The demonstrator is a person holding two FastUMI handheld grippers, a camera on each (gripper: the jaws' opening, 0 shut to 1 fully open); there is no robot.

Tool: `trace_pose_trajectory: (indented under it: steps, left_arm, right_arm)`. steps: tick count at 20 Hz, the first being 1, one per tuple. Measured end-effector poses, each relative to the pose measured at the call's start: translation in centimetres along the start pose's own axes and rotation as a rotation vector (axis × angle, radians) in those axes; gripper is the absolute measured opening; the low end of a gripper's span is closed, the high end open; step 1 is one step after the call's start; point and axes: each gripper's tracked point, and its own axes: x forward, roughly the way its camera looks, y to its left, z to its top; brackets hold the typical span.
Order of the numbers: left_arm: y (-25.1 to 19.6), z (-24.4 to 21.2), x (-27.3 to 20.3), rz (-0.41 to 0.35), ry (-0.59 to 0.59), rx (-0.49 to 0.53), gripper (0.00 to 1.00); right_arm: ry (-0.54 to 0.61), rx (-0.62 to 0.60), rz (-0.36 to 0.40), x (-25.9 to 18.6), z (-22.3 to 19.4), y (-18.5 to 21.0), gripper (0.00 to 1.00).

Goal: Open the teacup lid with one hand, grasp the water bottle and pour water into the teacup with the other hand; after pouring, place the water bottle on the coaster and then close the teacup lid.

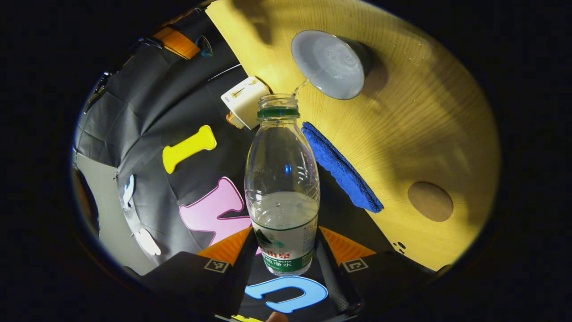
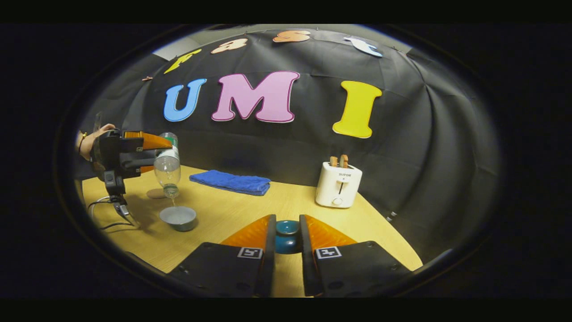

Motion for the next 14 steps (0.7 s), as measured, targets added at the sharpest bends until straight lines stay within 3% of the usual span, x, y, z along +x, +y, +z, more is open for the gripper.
trace_pose_trajectory:
  steps: [2,3,5,6,8,9,10,13,14]
  left_arm:
    - [-0.14,-0.26,0.27,-0.004,0.004,-0.003,0.76]
    - [-0.17,-0.31,0.3,-0.005,0.006,-0.003,0.76]
    - [-0.11,-0.31,0.34,-0.003,0.002,0.0,0.76]
    - [0.0,-0.3,0.37,-0.001,-0.002,0.001,0.76]
    - [-0.04,-0.25,0.38,-0.001,-0.007,-0.008,0.76]
    - [-0.16,-0.21,0.38,-0.002,-0.007,-0.011,0.76]
    - [-0.19,-0.28,0.43,-0.004,-0.006,-0.016,0.76]
    - [-0.45,-0.45,0.57,-0.008,-0.007,-0.051,0.76]
    - [-0.68,-0.41,0.51,-0.011,-0.008,-0.082,0.76]
  right_arm:
    - [0.0,0.0,-0.003,0.0,0.03,0.01,0.34]
    - [-0.001,0.0,-0.003,0.05,0.13,0.08,0.23]
    - [-0.003,-0.002,-0.005,-0.07,0.38,0.17,0.23]
    - [-0.003,-0.004,-0.007,-0.03,0.4,0.14,0.34]
    - [-0.002,-0.005,-0.011,-0.01,0.51,0.15,0.28]
    - [-0.002,-0.005,-0.014,0.01,0.53,0.15,0.34]
    - [0.0,-0.006,-0.016,-0.03,0.58,0.19,0.28]
    - [0.002,-0.015,-0.025,-0.01,0.76,0.32,0.28]
    - [0.003,-0.016,-0.029,-0.05,0.78,0.43,0.23]
